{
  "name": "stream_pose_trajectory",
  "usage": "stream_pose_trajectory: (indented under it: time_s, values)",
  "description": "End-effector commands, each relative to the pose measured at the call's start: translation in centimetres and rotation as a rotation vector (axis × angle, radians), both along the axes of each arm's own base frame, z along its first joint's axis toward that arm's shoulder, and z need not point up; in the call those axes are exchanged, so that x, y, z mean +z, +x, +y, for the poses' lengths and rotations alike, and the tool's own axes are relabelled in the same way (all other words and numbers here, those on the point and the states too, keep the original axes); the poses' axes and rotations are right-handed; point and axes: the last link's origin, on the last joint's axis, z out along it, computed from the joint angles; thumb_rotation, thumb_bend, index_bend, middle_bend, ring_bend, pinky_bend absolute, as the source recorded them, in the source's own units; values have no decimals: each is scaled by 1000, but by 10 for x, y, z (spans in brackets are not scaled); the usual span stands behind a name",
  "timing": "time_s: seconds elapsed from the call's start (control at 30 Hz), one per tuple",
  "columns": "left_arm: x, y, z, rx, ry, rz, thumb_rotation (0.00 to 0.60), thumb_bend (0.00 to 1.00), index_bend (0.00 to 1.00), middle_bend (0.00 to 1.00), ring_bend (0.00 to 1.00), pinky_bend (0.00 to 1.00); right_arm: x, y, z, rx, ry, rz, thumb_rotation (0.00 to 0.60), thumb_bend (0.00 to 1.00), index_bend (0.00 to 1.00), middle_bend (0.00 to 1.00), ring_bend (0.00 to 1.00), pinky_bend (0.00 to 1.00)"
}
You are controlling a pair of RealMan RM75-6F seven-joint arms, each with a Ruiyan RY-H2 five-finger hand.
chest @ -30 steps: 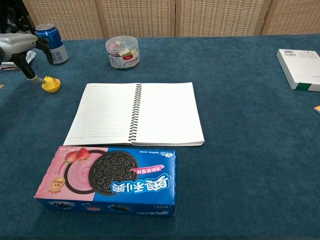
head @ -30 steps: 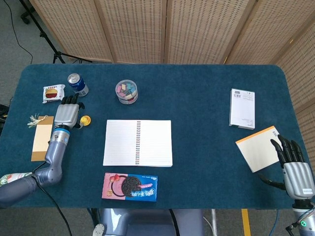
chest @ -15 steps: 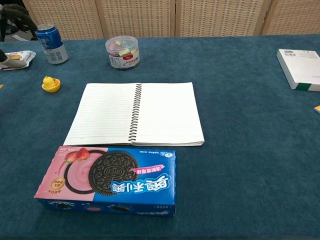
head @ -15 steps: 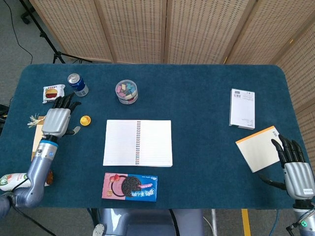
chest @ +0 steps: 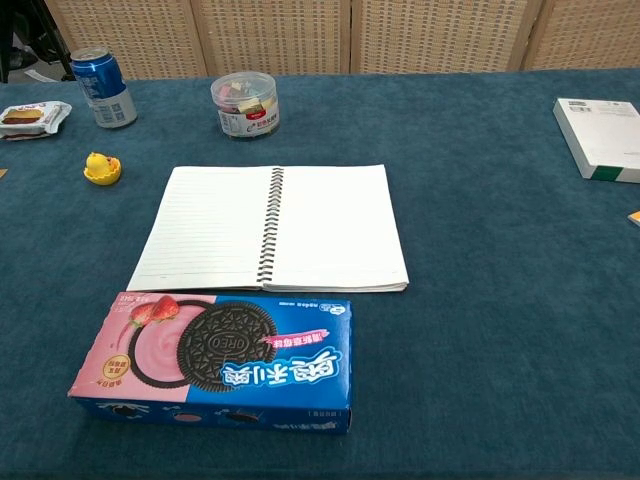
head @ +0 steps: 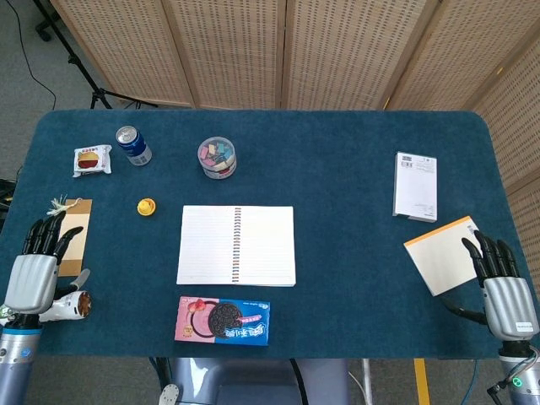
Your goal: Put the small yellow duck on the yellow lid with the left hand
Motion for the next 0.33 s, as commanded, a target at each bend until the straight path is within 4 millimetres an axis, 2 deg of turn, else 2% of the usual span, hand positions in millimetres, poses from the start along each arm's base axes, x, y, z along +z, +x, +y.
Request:
stream_pose_trajectory:
  time_s: [0.03, 0.33]
  values:
    - [-1, -5, -6, 1, -24, -20, 600, 209, 195, 0, 0, 0, 0, 0, -1, -2, 1, 1, 600, 0, 40, 0, 0, 0]
    - [1, -6, -11, -6, -35, -7, 600, 208, 190, 0, 0, 0, -2, 0, 0, 5, 14, 7, 600, 0, 40, 0, 0, 0]
